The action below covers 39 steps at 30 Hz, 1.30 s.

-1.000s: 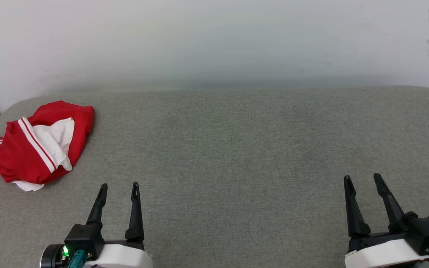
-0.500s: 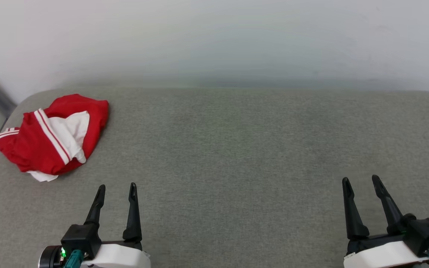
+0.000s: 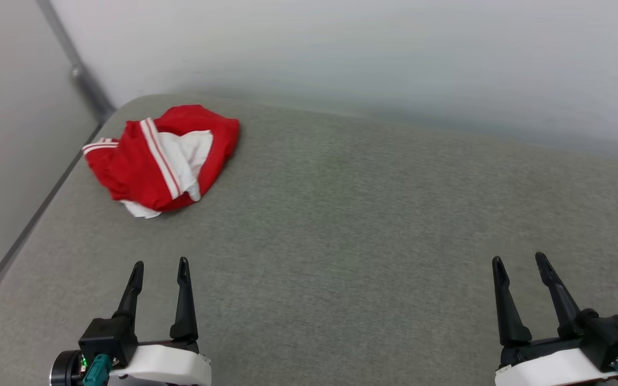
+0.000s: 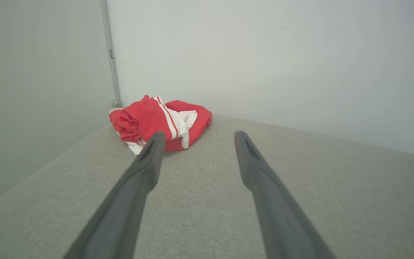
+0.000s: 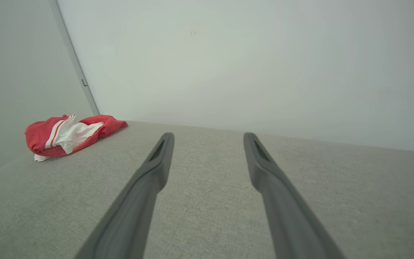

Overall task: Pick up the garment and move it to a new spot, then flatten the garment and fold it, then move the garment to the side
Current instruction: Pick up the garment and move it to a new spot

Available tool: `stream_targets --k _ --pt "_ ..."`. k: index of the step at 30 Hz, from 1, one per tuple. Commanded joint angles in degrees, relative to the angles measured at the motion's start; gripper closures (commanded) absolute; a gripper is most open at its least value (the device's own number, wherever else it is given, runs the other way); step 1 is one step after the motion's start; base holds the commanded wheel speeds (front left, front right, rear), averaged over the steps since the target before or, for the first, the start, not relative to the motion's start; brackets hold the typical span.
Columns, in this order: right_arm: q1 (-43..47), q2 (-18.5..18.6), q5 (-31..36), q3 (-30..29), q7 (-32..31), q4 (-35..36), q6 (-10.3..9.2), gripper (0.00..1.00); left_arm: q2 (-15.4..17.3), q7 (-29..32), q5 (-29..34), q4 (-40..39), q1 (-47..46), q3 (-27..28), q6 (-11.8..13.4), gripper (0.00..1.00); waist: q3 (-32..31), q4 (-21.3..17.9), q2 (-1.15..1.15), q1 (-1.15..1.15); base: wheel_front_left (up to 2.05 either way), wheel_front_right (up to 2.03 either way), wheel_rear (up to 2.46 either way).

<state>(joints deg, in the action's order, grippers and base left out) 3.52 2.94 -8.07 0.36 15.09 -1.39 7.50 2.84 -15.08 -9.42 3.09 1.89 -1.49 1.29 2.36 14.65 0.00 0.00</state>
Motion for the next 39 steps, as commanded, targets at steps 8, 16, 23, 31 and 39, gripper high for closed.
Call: stream_targets --k 8,16,23,31,39 --pt "0.1 -0.1 0.7 0.2 0.1 0.3 -0.02 0.00 0.1 -0.1 -0.7 0.2 -0.5 0.5 0.5 0.00 0.4 8.6 0.00 0.00 0.00 0.00 0.00" --pt "-0.1 -0.1 1.2 0.8 0.1 0.5 -0.02 0.00 0.0 -0.1 -1.6 0.7 0.5 1.2 1.4 0.00 0.3 12.5 0.00 0.00 0.00 0.00 0.00" --pt "-0.3 -0.1 1.8 1.1 0.1 0.6 -0.02 0.00 0.1 -0.1 -1.8 0.7 -0.6 1.7 1.8 0.00 1.0 13.1 0.00 0.00 0.00 0.00 0.00" --pt "-1.8 -0.1 4.0 0.6 0.1 1.3 -0.02 0.00 0.3 -0.1 0.6 1.7 -9.7 7.9 -2.3 0.00 4.3 10.9 0.00 0.00 0.00 0.00 0.00" --pt "-5.4 -0.1 7.6 -1.4 0.1 3.0 -0.02 0.00 2.7 -0.1 0.5 3.9 -24.4 14.1 -6.0 0.00 11.7 7.8 0.00 0.00 0.00 0.00 0.00"
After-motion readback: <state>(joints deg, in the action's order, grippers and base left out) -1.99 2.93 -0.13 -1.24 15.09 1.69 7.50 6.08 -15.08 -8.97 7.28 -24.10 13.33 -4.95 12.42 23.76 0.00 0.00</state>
